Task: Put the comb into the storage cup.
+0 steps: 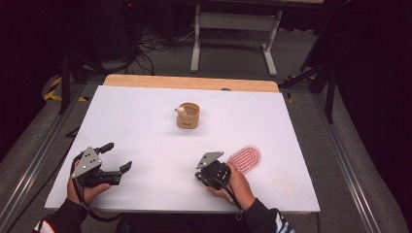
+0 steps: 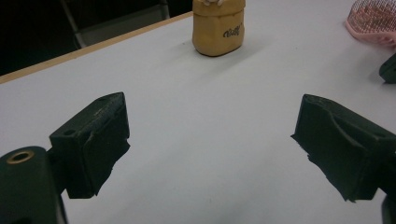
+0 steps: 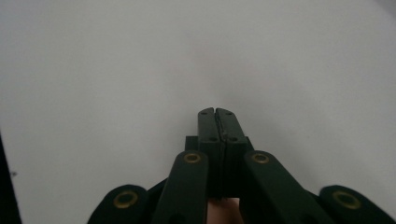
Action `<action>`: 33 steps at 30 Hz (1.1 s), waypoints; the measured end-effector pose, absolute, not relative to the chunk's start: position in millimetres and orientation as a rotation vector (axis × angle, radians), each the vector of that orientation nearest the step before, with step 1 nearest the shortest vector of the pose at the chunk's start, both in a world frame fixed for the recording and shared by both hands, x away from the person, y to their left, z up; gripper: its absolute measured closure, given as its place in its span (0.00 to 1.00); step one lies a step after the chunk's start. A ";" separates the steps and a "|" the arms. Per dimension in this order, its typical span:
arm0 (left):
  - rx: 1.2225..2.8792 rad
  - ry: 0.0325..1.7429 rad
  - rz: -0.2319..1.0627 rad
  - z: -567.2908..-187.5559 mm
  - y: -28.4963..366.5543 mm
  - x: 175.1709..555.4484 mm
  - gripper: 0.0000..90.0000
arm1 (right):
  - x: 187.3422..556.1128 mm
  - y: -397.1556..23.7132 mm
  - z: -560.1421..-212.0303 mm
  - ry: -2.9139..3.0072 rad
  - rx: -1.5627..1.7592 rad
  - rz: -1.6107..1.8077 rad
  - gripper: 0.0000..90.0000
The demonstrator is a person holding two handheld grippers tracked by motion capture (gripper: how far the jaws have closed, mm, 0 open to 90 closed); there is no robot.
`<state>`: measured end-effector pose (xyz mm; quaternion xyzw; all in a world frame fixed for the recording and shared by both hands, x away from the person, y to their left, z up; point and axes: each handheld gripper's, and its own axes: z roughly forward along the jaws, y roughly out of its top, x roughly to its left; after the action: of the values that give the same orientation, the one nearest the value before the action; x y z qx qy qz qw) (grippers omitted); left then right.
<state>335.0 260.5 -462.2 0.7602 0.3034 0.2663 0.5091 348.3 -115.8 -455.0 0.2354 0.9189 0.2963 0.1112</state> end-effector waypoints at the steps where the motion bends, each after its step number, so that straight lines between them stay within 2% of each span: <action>1: 1.834 0.731 0.640 -462.4 260.8 335.0 0.12 | 345.3 -119.5 -454.1 2.726 0.658 0.862 1.00; 8: 1.839 0.730 0.640 -462.6 260.9 335.2 0.12 | 335.4 -143.9 -451.7 2.776 0.608 0.840 1.00; 15: 1.843 0.738 0.637 -464.0 258.7 335.9 0.12 | 325.9 -191.9 -450.1 2.752 0.672 0.813 1.00; 31: 1.849 0.736 0.641 -464.7 257.8 336.8 0.13 | 331.2 -260.4 -445.6 2.650 0.846 0.738 0.99; 33: 1.849 0.735 0.640 -464.7 257.6 336.8 0.13 | 330.6 -262.7 -445.7 2.639 0.860 0.740 0.96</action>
<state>336.8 257.6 -464.7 0.7653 0.3043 0.2649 0.5016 330.6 -262.7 -445.7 0.2968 0.9104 0.2551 0.1342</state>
